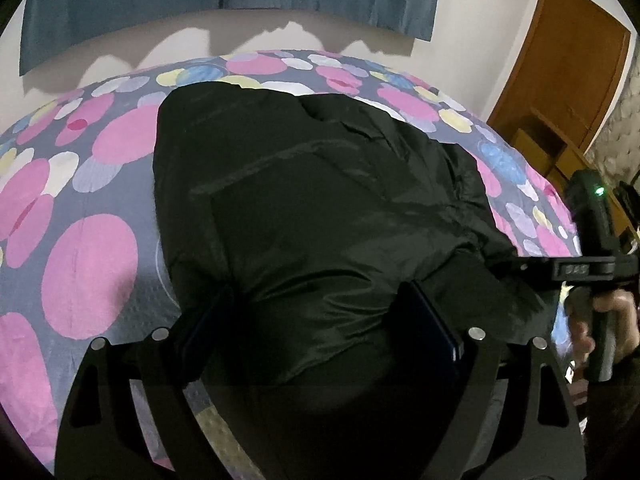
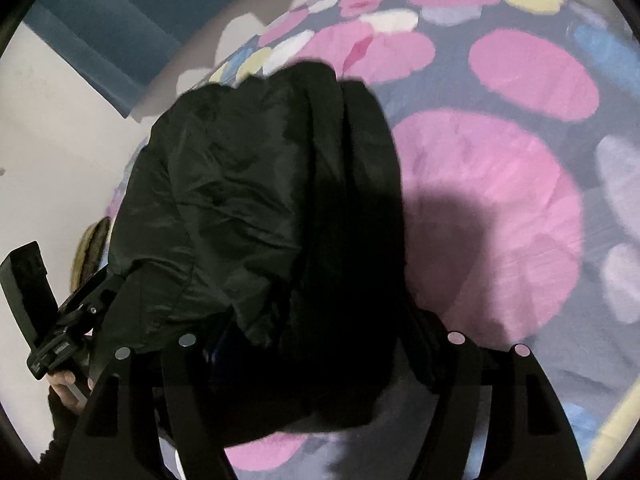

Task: Fold large clothes

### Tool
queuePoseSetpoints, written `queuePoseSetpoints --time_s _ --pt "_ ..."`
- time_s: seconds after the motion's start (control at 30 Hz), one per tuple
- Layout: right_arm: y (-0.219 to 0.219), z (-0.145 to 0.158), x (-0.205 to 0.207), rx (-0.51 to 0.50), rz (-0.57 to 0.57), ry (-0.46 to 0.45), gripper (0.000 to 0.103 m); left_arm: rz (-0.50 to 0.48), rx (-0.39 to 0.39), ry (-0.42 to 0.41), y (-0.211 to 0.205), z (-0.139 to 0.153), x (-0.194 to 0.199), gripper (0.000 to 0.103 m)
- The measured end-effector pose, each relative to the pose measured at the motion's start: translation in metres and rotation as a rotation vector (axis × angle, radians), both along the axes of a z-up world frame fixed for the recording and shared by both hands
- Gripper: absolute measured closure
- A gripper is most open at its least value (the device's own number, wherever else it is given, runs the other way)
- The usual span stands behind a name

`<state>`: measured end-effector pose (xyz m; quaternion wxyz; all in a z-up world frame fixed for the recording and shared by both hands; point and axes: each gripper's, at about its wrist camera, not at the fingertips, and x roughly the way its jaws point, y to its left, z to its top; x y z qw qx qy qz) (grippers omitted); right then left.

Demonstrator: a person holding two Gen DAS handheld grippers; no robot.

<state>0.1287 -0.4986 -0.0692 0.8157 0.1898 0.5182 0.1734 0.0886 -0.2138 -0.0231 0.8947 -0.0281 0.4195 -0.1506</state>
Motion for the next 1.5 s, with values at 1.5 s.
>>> queuePoseSetpoints --time_s 1.5 --pt "0.038 0.054 0.003 -0.097 0.182 -0.049 0.067 -0.002 -0.086 -0.06 0.011 0.026 -0.021 0.022"
